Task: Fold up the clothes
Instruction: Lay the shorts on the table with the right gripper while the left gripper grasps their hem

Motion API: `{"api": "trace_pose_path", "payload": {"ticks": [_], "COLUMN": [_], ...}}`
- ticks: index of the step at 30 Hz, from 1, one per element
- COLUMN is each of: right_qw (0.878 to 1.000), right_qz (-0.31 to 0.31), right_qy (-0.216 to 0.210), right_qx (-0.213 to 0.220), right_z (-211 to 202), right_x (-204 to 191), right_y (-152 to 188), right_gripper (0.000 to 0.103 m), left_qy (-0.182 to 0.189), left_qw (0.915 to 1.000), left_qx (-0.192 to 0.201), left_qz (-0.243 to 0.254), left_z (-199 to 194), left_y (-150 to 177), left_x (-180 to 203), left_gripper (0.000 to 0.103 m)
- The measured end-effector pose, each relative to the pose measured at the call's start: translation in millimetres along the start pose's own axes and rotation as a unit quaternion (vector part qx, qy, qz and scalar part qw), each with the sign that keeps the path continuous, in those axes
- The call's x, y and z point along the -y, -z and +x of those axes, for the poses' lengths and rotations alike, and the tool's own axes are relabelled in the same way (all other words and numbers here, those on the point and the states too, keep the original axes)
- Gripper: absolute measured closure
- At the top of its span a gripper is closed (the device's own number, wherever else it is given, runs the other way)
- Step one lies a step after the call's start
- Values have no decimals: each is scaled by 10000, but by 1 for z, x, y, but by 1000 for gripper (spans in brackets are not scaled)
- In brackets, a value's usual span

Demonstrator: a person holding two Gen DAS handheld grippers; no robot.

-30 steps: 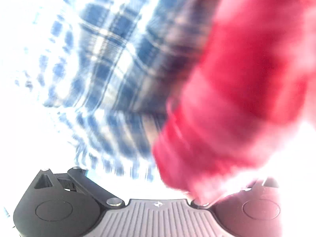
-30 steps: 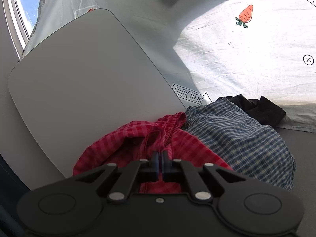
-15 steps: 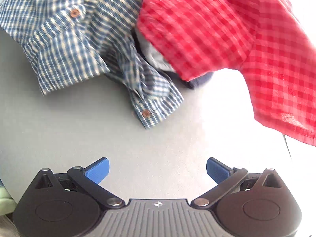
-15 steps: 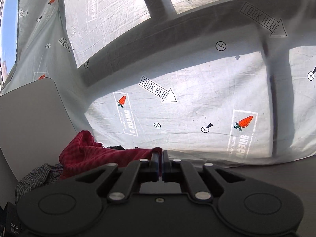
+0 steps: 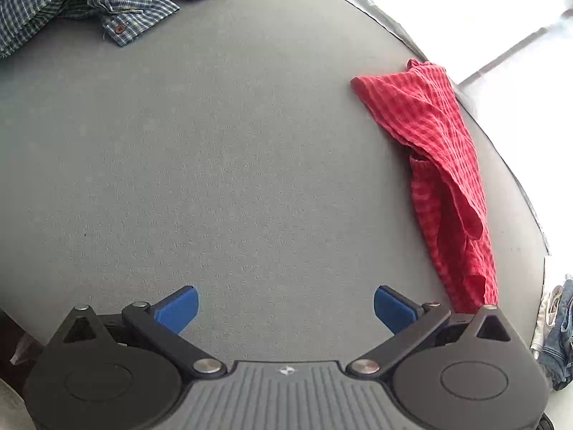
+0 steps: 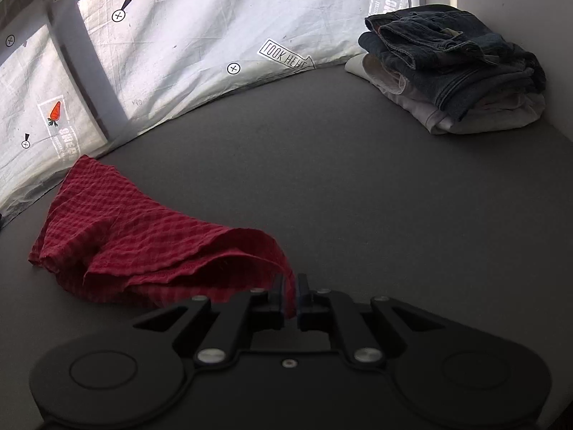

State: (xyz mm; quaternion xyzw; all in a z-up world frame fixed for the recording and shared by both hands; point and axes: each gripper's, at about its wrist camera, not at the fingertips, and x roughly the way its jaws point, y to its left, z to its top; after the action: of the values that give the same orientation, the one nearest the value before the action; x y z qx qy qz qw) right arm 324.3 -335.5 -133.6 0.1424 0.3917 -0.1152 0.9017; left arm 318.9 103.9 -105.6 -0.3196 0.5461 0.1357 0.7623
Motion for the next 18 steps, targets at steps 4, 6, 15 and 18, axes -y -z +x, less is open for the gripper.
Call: {"api": "trace_pose_path", "payload": {"ticks": [4, 6, 15, 18], "right_qw": [9999, 9996, 9987, 9979], "right_qz": [35, -24, -118, -296], "right_qy": [-139, -253, -467, -495], "right_qx": [93, 78, -154, -303], "right_z": [2, 7, 59, 82], "right_x": [2, 0, -36, -51], "right_y": [-6, -9, -34, -42], "right_gripper": [87, 83, 76, 69], "left_qy": [56, 47, -34, -93], "left_qw": [9999, 9996, 9994, 9998], "left_qx": [-18, 52, 59, 86], "left_qz": [153, 281, 336, 159], "left_z": [7, 10, 41, 50], "left_y": [-12, -18, -71, -88], "left_x": [23, 38, 63, 62], "left_gripper": [0, 0, 0, 0]}}
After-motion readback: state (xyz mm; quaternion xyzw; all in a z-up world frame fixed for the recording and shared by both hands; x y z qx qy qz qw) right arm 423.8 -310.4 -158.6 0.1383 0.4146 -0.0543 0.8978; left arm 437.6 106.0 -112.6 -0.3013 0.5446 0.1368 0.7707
